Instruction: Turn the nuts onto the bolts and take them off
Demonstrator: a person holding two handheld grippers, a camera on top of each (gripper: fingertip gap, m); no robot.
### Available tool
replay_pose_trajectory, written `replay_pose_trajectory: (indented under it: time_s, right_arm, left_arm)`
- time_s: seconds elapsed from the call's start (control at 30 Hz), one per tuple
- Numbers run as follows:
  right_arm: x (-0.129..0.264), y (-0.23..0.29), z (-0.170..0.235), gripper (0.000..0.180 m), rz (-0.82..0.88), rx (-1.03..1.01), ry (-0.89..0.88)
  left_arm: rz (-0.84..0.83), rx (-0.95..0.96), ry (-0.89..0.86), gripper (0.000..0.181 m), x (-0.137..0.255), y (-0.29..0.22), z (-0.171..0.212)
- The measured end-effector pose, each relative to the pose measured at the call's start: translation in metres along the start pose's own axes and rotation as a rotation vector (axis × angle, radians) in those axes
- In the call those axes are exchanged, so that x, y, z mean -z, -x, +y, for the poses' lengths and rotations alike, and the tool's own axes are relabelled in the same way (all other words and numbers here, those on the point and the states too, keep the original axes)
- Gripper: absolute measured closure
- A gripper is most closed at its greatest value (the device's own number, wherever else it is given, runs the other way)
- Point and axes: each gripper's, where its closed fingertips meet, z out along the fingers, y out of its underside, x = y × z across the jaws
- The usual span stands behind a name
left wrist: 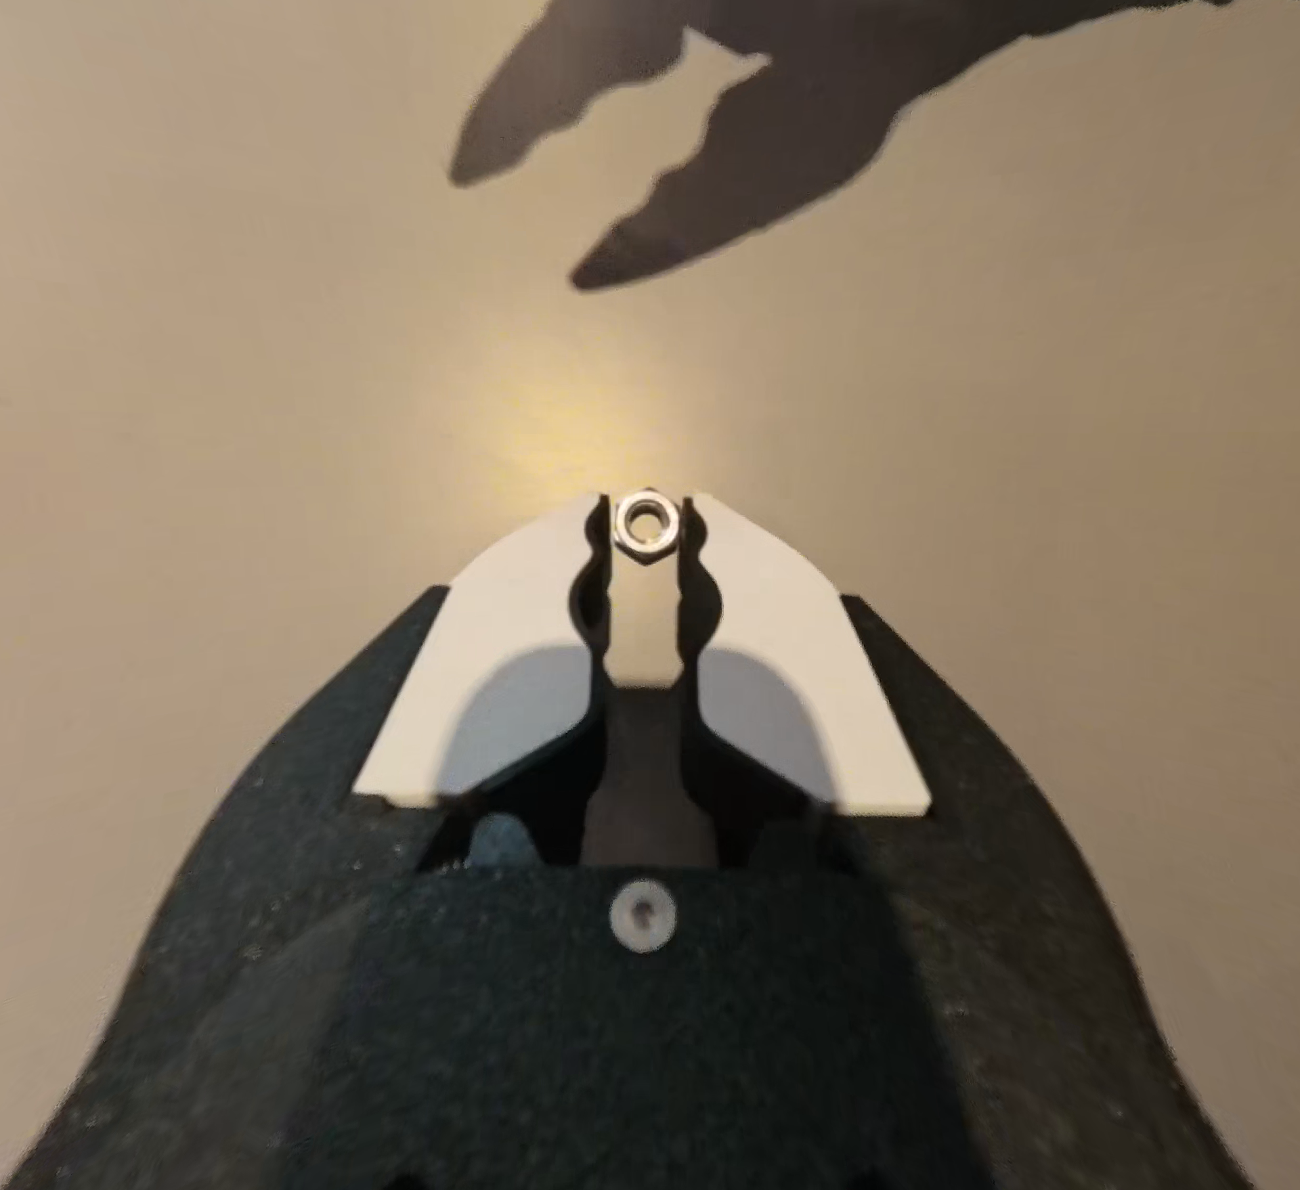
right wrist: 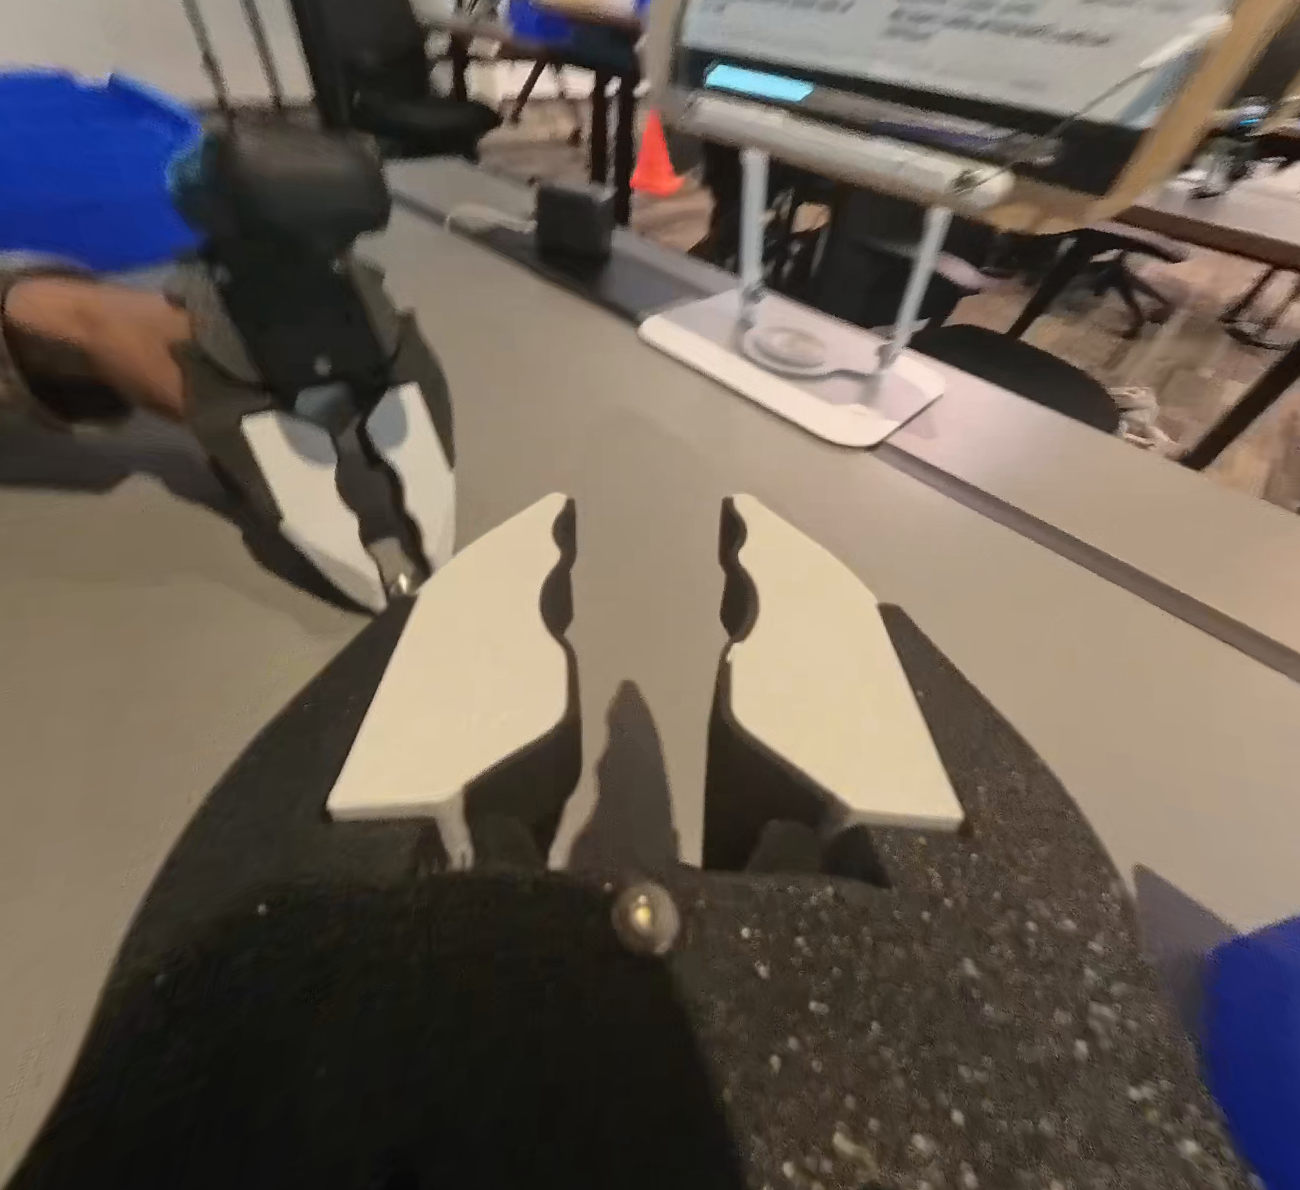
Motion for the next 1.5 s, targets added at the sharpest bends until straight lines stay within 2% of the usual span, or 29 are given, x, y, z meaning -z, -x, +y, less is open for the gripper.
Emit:
replay_pose_trajectory:
  time_s: [0.1,0.23,0.33,0.5,0.6,0.73,0.87,0.93,1.0,1.13,1.23,1.3,1.4,1.5]
  right_arm:
    - [-0.006,0.024,0.017,0.138,-0.14,0.104,0.085]
    - [-0.017,0.077,0.034,0.136,-0.43,0.202,0.206]
    - [-0.033,0.105,0.049,0.14,-0.553,0.31,0.32]
    - [-0.062,0.117,0.074,0.141,-0.62,0.367,0.476]
    - [-0.068,0.12,0.086,0.148,-0.645,0.367,0.555]
    - [-0.071,0.127,0.09,0.163,-0.665,0.321,0.604]
    - [-0.064,0.12,0.076,0.164,-0.611,0.293,0.593]
    - [-0.045,0.097,0.05,0.163,-0.521,0.269,0.56]
    - [-0.01,0.057,0.021,0.163,-0.381,0.276,0.548]
    - [0.1,-0.045,-0.004,0.163,-0.034,0.206,0.628]
    - [0.185,-0.1,0.03,0.163,0.136,0.025,0.752]
    - [0.217,-0.115,0.073,0.163,0.155,-0.115,0.813]
    - [0.24,-0.123,0.129,0.163,0.16,-0.218,0.914]
    - [0.245,-0.13,0.15,0.162,0.179,-0.233,0.953]
  left_arm:
    - [-0.064,-0.014,-0.032,0.144,0.01,0.001,-0.002]
    - [-0.156,0.055,-0.197,0.119,0.062,-0.003,-0.002]
    - [-0.229,0.095,-0.313,0.116,0.106,-0.015,0.017]
    - [-0.385,0.202,-0.437,0.12,0.154,-0.027,0.077]
    - [-0.453,0.25,-0.515,0.12,0.173,-0.028,0.102]
    - [-0.482,0.299,-0.602,0.12,0.193,-0.023,0.105]
    - [-0.492,0.289,-0.642,0.121,0.199,-0.027,0.098]
    - [-0.481,0.277,-0.656,0.121,0.198,-0.031,0.093]
    - [-0.467,0.266,-0.648,0.122,0.193,-0.035,0.089]
    - [-0.472,0.221,-0.587,0.122,0.181,-0.039,0.086]
    - [-0.45,0.196,-0.572,0.122,0.173,-0.045,0.079]
    - [-0.431,0.186,-0.568,0.122,0.168,-0.048,0.076]
    - [-0.428,0.181,-0.549,0.122,0.161,-0.049,0.075]
    - [-0.425,0.179,-0.542,0.122,0.157,-0.049,0.075]
